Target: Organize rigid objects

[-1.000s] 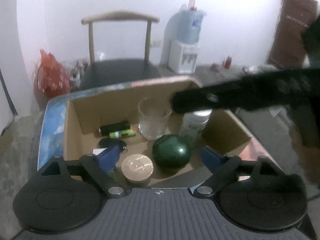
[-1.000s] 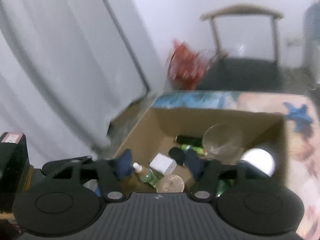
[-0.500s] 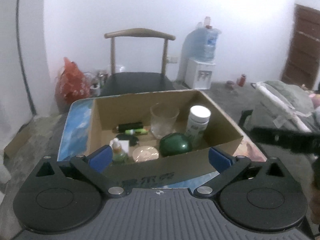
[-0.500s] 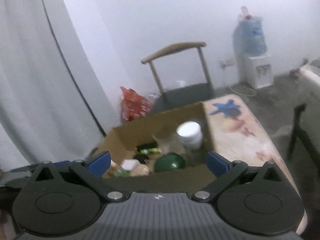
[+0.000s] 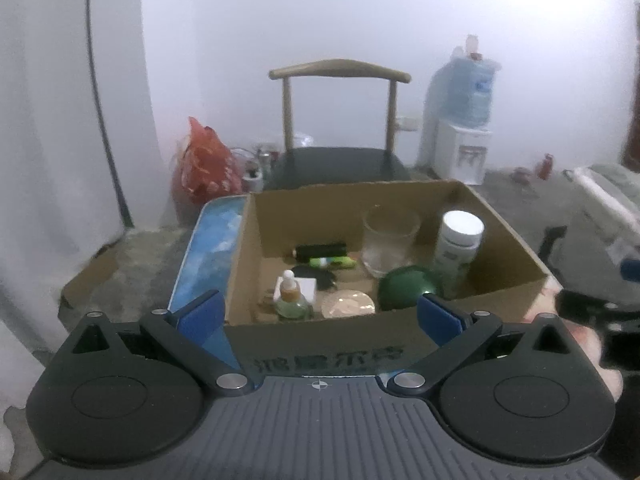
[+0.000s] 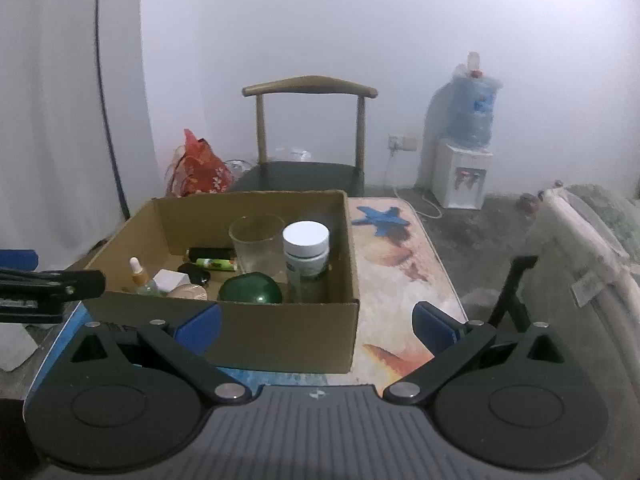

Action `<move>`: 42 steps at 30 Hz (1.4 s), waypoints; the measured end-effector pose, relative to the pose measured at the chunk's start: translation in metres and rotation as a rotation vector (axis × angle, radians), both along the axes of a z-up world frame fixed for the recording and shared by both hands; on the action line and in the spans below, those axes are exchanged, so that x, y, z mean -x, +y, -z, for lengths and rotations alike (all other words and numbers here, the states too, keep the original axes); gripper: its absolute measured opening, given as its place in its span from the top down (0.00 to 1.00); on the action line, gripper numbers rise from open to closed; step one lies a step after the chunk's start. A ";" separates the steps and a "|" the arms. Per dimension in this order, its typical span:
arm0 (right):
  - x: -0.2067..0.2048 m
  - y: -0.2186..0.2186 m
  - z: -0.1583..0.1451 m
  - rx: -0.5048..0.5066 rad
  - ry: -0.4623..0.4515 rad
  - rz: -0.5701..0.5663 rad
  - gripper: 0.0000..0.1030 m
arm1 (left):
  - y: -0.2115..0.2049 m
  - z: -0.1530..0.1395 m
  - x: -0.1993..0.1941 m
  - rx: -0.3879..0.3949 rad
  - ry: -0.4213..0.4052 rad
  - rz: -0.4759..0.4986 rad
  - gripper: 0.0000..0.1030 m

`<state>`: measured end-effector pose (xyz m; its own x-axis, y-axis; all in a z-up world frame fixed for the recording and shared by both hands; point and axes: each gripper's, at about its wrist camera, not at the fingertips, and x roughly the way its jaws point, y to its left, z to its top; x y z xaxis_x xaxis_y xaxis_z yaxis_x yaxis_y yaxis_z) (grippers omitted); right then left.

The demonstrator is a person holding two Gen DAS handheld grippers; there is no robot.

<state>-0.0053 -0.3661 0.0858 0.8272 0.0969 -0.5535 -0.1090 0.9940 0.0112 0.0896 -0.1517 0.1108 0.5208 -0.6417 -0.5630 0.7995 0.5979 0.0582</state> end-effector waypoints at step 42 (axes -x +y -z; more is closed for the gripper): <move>-0.039 0.021 0.010 -0.057 0.068 -0.001 0.00 | -0.029 0.003 -0.005 -0.102 0.022 -0.214 0.01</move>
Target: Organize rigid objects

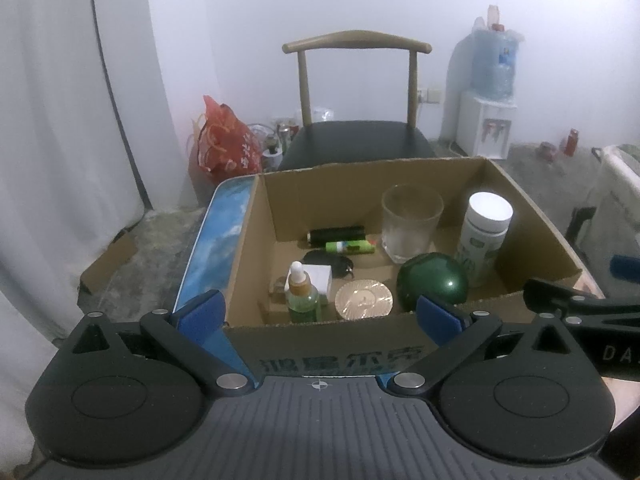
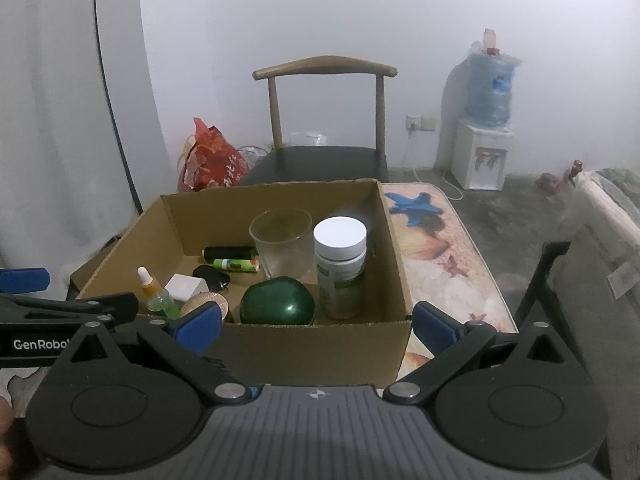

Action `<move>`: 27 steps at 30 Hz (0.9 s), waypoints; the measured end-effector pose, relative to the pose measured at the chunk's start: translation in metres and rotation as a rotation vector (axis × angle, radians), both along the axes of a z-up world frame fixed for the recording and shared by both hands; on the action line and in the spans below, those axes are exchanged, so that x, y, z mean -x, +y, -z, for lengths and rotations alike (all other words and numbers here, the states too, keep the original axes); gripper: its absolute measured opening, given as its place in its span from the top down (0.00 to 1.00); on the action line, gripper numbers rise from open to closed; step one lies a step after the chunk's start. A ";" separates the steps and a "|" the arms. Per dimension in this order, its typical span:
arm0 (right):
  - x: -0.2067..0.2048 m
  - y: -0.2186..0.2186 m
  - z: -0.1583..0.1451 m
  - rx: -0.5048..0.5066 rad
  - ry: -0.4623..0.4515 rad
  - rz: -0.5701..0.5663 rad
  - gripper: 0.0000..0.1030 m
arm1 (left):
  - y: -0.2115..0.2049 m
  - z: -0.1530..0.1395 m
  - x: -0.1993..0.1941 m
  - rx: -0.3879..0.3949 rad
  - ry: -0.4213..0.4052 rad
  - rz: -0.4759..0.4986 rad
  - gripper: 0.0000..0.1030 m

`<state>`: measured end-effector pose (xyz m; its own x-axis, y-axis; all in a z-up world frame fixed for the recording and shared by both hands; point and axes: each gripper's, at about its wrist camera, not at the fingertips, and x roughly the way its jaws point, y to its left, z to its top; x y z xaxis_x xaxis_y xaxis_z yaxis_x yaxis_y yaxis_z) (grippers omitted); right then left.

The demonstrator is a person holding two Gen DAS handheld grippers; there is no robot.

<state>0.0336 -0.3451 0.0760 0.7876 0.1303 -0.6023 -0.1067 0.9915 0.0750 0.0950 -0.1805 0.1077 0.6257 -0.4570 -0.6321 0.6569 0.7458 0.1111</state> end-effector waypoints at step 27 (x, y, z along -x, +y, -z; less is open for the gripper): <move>-0.001 0.004 0.004 0.009 0.016 0.017 0.00 | 0.000 0.005 -0.004 -0.006 0.037 -0.028 0.01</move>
